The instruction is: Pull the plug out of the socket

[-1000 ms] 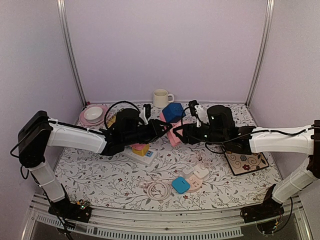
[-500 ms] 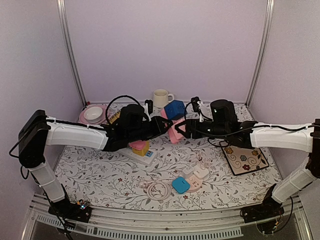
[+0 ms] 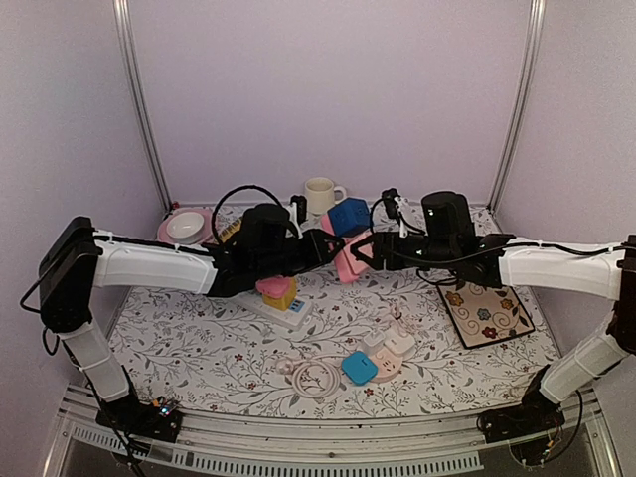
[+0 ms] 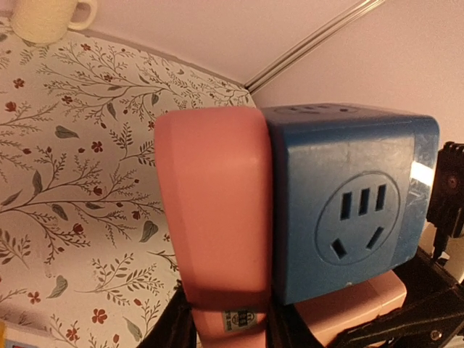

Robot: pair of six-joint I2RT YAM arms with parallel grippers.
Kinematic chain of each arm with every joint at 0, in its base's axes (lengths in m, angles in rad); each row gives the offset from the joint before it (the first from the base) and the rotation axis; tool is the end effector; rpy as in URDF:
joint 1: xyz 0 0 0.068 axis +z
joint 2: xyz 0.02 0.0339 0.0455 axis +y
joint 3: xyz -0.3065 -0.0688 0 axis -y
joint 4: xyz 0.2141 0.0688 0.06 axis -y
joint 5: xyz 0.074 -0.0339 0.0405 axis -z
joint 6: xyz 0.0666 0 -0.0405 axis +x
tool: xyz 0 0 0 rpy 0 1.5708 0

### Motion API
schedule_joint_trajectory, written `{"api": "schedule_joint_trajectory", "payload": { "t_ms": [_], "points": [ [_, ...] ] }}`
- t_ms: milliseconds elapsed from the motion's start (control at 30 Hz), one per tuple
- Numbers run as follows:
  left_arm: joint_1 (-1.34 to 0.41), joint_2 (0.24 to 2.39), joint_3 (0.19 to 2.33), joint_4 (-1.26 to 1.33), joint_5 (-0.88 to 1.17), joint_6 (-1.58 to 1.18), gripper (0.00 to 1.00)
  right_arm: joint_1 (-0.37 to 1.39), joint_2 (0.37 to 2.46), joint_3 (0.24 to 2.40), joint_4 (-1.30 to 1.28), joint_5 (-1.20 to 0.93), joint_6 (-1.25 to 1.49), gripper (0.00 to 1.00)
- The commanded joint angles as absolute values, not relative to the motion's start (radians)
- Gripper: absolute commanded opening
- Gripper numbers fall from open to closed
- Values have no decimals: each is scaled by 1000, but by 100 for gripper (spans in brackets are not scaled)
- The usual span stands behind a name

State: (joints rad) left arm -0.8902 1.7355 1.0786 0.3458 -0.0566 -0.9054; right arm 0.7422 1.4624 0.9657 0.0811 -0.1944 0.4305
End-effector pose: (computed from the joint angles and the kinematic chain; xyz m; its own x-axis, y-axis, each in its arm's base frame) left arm 0.2610 -0.3164 0.2896 -0.7027 -0.3803 -0.6014 0.3066 0.6009 -0.7382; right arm 0.2354 0.2333 0.3127 -0.6015 0.0039 -0.7988 -0.5969 0.6625 0.4527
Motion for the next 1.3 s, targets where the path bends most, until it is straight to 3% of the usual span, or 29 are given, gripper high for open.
{"api": "schedule_joint_trajectory", "payload": {
  "t_ms": [0,167,333,567,700,1100,1267],
  "points": [
    [-846,1770,1087,222,-158,-801,0,843,1401,1053,59,-25,351,31],
    [-838,1772,1095,216,-156,-804,0,861,1393,1027,60,55,293,30],
    [-832,1756,1091,192,-176,-792,0,698,1319,918,159,-223,376,29],
    [-829,1767,1095,208,-162,-793,0,736,1330,917,144,-169,372,30],
    [-829,1758,1097,226,-141,-775,0,577,1376,912,136,-297,422,29],
    [-834,1698,1048,306,-26,-713,0,225,1771,1064,182,-467,490,33],
    [-840,1665,1025,318,-11,-694,0,137,1924,1123,193,-546,523,40]
  ]
}}
